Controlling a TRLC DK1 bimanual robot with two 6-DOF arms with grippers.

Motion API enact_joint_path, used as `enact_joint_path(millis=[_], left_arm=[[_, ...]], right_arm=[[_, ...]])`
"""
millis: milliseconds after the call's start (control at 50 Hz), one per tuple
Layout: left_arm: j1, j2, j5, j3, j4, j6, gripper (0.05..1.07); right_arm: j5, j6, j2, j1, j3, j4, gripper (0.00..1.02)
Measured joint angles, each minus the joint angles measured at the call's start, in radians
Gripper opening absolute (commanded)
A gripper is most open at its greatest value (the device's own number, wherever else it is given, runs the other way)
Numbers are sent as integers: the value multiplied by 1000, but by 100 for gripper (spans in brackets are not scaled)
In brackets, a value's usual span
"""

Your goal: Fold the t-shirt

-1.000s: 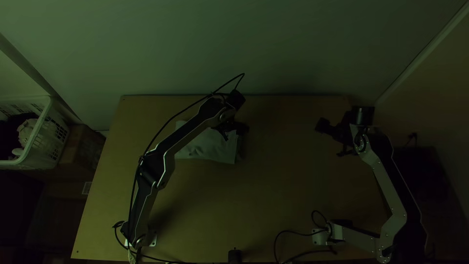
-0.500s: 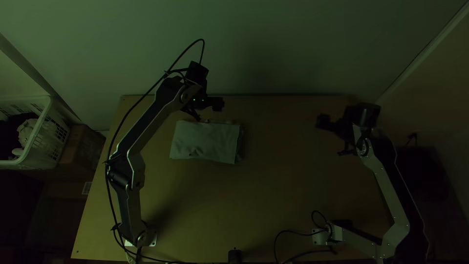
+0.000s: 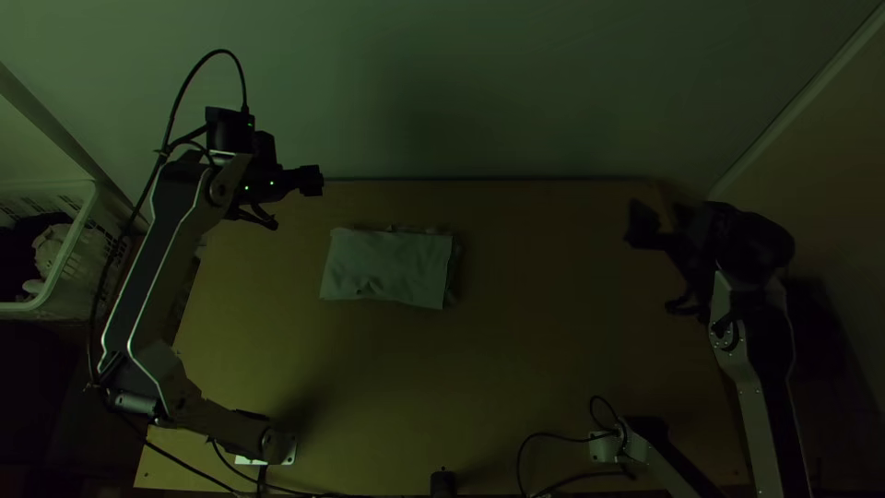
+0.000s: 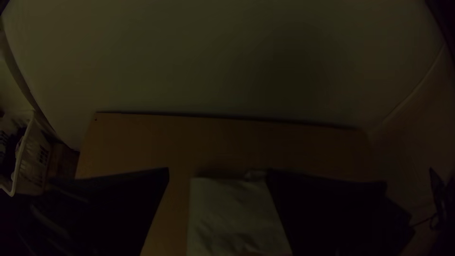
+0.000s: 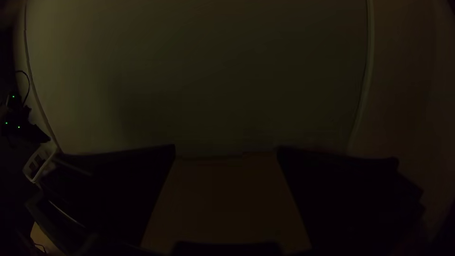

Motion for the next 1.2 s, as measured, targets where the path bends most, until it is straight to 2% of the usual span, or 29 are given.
enact_joint_path(millis=[200, 580, 760, 1000, 1200], left_arm=[[72, -202, 5, -225, 81, 41, 103], [235, -607, 7, -654, 270, 104, 103], [267, -821, 7, -881, 387, 119, 103], [356, -1126, 7, -1166, 587, 135, 103], [358, -1402, 7, -1382, 675, 145, 103]], right_arm=[[0, -48, -107, -45, -69, 35, 98], [0, -108, -322, -62, -224, 113, 98], [-3, -121, -478, -71, -394, 266, 98], [-4, -130, -622, -56, -538, 325, 98], [-4, -130, -758, -56, -708, 457, 98]])
